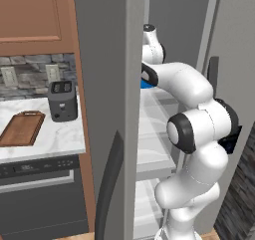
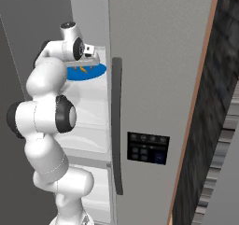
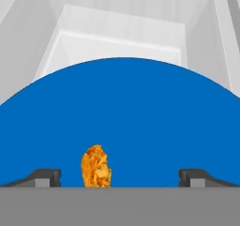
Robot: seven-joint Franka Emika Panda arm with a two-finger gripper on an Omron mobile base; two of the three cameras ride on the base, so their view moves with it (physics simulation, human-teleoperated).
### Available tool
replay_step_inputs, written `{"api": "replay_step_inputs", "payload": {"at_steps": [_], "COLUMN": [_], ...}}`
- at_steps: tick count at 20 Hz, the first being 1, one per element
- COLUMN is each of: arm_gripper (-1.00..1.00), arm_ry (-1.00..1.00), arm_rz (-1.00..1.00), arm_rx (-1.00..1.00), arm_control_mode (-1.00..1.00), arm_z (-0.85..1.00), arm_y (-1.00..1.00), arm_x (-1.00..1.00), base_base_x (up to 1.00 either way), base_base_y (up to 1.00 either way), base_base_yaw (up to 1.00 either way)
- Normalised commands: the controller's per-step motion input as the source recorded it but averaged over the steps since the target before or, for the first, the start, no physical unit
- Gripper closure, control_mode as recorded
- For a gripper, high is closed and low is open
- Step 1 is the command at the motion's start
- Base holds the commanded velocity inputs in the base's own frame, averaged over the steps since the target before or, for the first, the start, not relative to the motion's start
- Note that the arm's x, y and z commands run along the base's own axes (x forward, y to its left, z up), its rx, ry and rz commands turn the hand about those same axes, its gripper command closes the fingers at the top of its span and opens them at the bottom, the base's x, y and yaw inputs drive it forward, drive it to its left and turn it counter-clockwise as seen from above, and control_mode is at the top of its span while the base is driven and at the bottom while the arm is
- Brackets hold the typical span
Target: Retrieve the shrimp from the fridge and place it on the cutting board.
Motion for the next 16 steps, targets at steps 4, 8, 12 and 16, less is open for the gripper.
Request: {"api": "replay_step_inputs", "payload": {"at_steps": [4, 8, 12, 16], "arm_gripper": [-1.0, -1.0, -1.0, 1.0], "arm_ry": [0.04, 0.0, 0.01, 0.04], "arm_rz": [0.0, 0.0, 0.0, 0.0], "arm_rx": [0.0, 0.0, 0.0, 0.03], "arm_control_mode": [-1.0, -1.0, -1.0, -1.0], "arm_z": [-0.15, -0.04, -0.08, -0.19], "arm_y": [0.0, 0.0, 0.0, 0.0], "arm_x": [0.01, 0.0, 0.0, 0.0], "base_base_x": [0.0, 0.0, 0.0, 0.0], "base_base_y": [0.0, 0.0, 0.0, 0.0], "base_base_yaw": [0.0, 0.0, 0.0, 0.0]}}
